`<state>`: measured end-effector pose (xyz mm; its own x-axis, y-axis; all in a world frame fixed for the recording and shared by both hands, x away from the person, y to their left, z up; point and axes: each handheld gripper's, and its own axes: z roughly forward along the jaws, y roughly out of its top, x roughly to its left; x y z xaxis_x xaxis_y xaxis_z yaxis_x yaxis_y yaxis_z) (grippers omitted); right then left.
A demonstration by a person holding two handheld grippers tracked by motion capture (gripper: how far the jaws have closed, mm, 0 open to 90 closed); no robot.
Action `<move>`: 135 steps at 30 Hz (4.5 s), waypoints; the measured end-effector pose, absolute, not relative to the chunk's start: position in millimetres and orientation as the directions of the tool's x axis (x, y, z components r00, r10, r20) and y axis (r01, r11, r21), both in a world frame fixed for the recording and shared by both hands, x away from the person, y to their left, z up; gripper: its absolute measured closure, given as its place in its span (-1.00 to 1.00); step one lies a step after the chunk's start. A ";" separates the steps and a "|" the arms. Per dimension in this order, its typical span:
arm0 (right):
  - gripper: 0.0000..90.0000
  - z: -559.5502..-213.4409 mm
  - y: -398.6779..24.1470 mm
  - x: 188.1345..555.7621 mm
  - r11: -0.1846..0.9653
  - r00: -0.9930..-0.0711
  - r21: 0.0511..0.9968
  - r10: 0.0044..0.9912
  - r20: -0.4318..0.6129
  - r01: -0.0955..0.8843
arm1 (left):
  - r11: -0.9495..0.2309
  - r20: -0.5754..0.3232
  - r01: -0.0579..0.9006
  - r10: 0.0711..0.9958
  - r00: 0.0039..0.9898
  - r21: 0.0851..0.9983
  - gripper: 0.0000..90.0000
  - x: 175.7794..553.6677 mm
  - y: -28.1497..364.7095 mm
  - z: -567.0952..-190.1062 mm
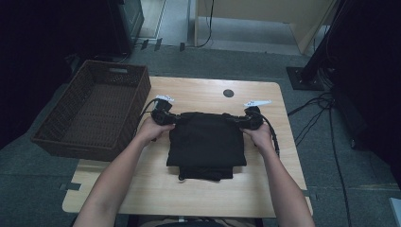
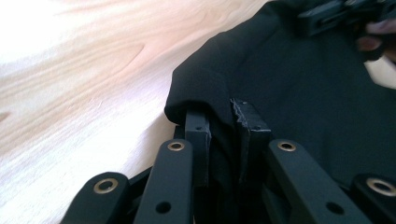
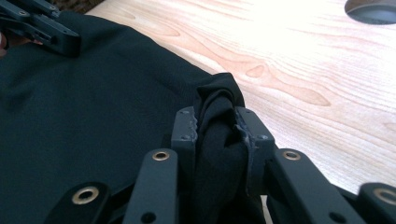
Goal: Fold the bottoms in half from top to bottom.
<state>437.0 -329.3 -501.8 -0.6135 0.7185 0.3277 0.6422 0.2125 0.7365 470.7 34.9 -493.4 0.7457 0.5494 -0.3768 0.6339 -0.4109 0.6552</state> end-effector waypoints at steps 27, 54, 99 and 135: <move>0.24 -516.2 -322.8 451.0 0.234 -0.575 0.702 0.762 0.297 0.673 | -0.492 -0.353 0.643 0.560 0.750 0.587 0.52 495.9 13.2 -504.1; 0.78 -444.6 -316.2 398.5 0.261 -0.725 0.893 0.681 0.098 0.366 | -0.416 -0.142 0.375 0.492 0.859 0.828 0.90 433.4 36.1 -427.6; 0.79 -514.3 -300.3 394.9 0.350 -0.705 0.822 0.705 0.085 0.449 | -0.490 -0.134 0.461 0.564 0.815 0.740 0.90 431.9 28.1 -495.3; 0.69 -463.9 -313.0 349.8 0.164 -0.628 0.860 0.749 0.210 0.483 | -0.455 -0.237 0.482 0.496 0.835 0.749 0.27 362.1 48.0 -465.9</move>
<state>349.8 -313.0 -463.9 -0.6285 0.7489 0.2101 0.4834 0.1645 0.8598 362.1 48.0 -465.9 0.8353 0.4962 -0.2368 0.4824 -0.4547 0.7487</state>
